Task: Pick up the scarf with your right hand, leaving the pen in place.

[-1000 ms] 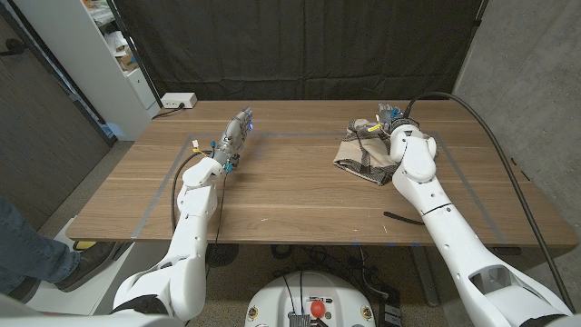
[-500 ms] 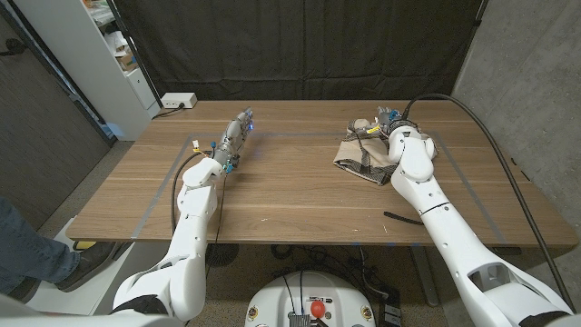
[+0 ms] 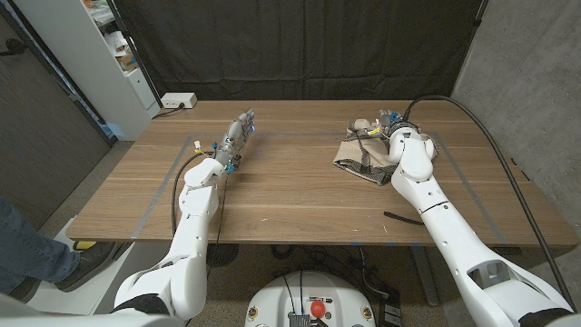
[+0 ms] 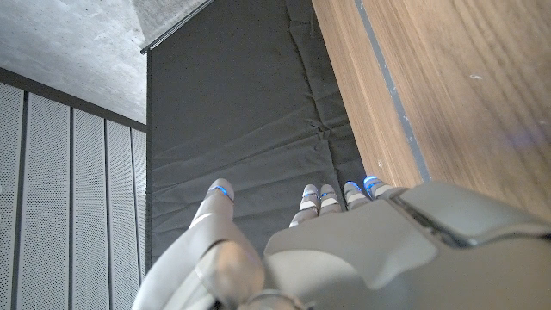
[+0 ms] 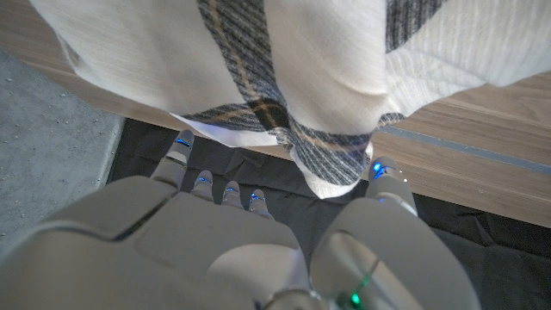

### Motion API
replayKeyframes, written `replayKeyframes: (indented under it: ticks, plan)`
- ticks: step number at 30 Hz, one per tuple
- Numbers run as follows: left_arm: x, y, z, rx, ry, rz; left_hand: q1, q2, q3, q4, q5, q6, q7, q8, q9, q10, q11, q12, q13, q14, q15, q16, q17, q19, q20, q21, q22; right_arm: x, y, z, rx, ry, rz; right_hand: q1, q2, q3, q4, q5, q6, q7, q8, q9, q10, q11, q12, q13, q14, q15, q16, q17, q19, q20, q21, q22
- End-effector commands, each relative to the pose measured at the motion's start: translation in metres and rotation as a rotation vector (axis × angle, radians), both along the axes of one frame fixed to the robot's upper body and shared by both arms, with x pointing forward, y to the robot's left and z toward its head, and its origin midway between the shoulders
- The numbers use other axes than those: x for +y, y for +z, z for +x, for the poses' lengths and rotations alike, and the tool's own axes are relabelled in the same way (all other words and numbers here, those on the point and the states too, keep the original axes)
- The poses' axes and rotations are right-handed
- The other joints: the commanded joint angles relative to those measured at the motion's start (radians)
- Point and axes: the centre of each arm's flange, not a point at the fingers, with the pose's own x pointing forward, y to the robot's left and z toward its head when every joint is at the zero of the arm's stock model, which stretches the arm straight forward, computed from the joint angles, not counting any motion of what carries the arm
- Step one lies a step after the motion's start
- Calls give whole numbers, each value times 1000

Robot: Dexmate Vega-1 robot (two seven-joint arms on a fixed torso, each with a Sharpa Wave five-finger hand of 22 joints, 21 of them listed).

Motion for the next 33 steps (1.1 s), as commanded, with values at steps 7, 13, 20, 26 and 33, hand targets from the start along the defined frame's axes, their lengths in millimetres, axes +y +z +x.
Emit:
replayKeyframes:
  ticks: [7, 13, 20, 26, 33]
  plan:
    - [1, -1, 3, 5, 15, 7, 2, 14, 4, -6, -1, 5, 6, 5, 3, -3, 4, 0, 1, -56, 6, 3, 3, -127, 6, 8, 2, -9, -7, 12, 27, -22, 19, 10, 9, -3, -1, 7, 6, 0, 6, 2, -38, 3, 7, 2, -19, 2, 3, 0, 2, 3, 1, 5]
    - [0, -2, 4, 11, 11, 7, 2, 14, 4, -6, -1, 6, 7, 5, 3, -3, 4, 0, 1, -56, 7, 3, 3, -128, 6, 8, 2, -11, -10, 17, 39, -29, 27, 12, 10, -4, -2, 8, 5, 0, 6, 2, -38, 3, 8, 2, -20, 1, 4, 0, 1, 3, 0, 5]
    - [3, -2, 3, 9, 12, 6, 2, 15, 3, -7, -1, 8, 8, 5, 3, -2, 3, 0, 1, -57, 7, 3, 3, -128, 8, 8, 2, -12, -15, 21, 60, -35, 32, 14, 11, -6, -2, 9, 5, 0, 6, 2, -38, 4, 8, 2, -18, 0, 5, 0, 1, 3, 0, 5]
    - [4, -4, 2, 12, 12, 7, 2, 15, 3, -7, -1, 10, 8, 6, 3, -2, 1, 0, 1, -55, 7, 4, 3, -130, 9, 8, 2, -11, -18, 24, 75, -36, 34, 16, 11, -7, -2, 10, 5, 0, 6, 2, -38, 4, 9, 2, -16, 0, 7, 0, 1, 3, 0, 5]
    - [7, -6, 2, 17, 19, 6, 2, 16, 3, -8, -1, 11, 14, 5, 4, -1, 6, 1, 1, -54, 6, 4, 3, -129, 9, 8, 2, -10, -24, 29, 94, -40, 32, 20, 13, -9, -3, 12, 3, 2, 6, 3, -32, 5, 12, 2, -8, -1, 11, 0, 2, 3, 0, 5]
